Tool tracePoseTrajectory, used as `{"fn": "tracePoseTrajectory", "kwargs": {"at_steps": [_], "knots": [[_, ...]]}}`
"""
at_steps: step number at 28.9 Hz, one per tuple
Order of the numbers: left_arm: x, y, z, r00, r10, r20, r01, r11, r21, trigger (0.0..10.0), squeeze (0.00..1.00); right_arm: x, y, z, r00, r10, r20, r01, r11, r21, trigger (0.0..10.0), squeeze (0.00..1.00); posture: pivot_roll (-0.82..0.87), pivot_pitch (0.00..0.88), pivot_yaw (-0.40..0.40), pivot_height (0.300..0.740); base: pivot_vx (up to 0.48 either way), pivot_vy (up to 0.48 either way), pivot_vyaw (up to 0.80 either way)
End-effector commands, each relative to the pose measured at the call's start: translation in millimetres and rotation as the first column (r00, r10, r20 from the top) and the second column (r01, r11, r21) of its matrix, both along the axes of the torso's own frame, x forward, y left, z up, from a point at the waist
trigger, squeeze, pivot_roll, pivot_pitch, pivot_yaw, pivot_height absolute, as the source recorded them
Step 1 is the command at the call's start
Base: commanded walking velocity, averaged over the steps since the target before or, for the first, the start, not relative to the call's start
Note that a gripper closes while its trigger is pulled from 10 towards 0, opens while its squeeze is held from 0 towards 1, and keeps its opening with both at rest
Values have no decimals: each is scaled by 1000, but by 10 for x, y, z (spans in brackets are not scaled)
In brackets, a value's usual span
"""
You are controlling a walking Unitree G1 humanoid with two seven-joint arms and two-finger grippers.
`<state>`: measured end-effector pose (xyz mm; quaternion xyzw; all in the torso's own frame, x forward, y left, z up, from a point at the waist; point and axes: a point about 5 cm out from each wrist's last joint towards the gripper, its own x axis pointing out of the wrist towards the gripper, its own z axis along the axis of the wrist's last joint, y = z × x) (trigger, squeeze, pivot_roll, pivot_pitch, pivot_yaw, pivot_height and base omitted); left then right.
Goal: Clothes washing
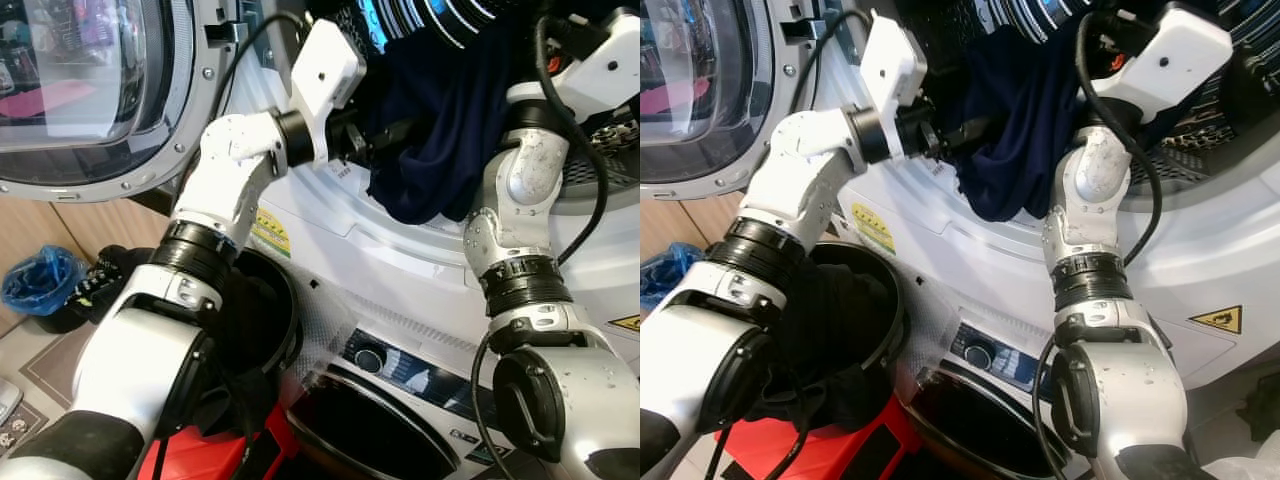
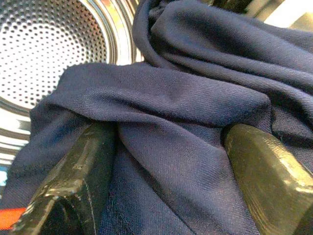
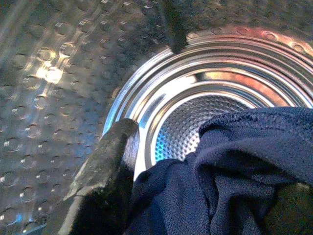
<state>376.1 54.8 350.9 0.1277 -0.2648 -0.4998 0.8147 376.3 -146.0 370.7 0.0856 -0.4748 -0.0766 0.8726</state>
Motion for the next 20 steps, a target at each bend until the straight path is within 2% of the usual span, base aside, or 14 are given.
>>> {"fn": "tracePoseTrajectory", "kwargs": {"at_steps": [1, 4, 11, 17, 20], "knots": [[-2, -16, 33, 1000, -25, 3, 25, 1000, -13, 10000, 0, 43, 22, -189, 998, 4, -67, -6, 1000, -25, 10000, 0, 70, 118, -2, 740, 0, 0, 0], [11, -35, 6, 998, -64, -30, 63, 998, -27, 10000, 0, 22, 91, -244, 997, 36, -65, -40, 997, -61, 10000, 0, 64, 121, -2, 740, 0, 0, 0], [-40, -108, 76, 987, -158, -3, 158, 987, -35, 10000, 0, -15, 206, -240, 994, 94, -56, -101, 985, -138, 10000, 0, 58, 122, 0, 740, 0, 0, 0], [-46, -137, 138, 986, -165, 14, 166, 985, -44, 10000, 0, -74, 263, -70, 990, 142, 7, -138, 972, -190, 10000, 0, 59, 120, -1, 740, 0, 0, 0], [-46, -145, 180, 986, -165, 22, 166, 983, -73, 10000, 0, -160, 305, 94, 977, 197, 85, -178, 965, -192, 10000, 0, 58, 117, -1, 740, 0, 0, 0]]}}
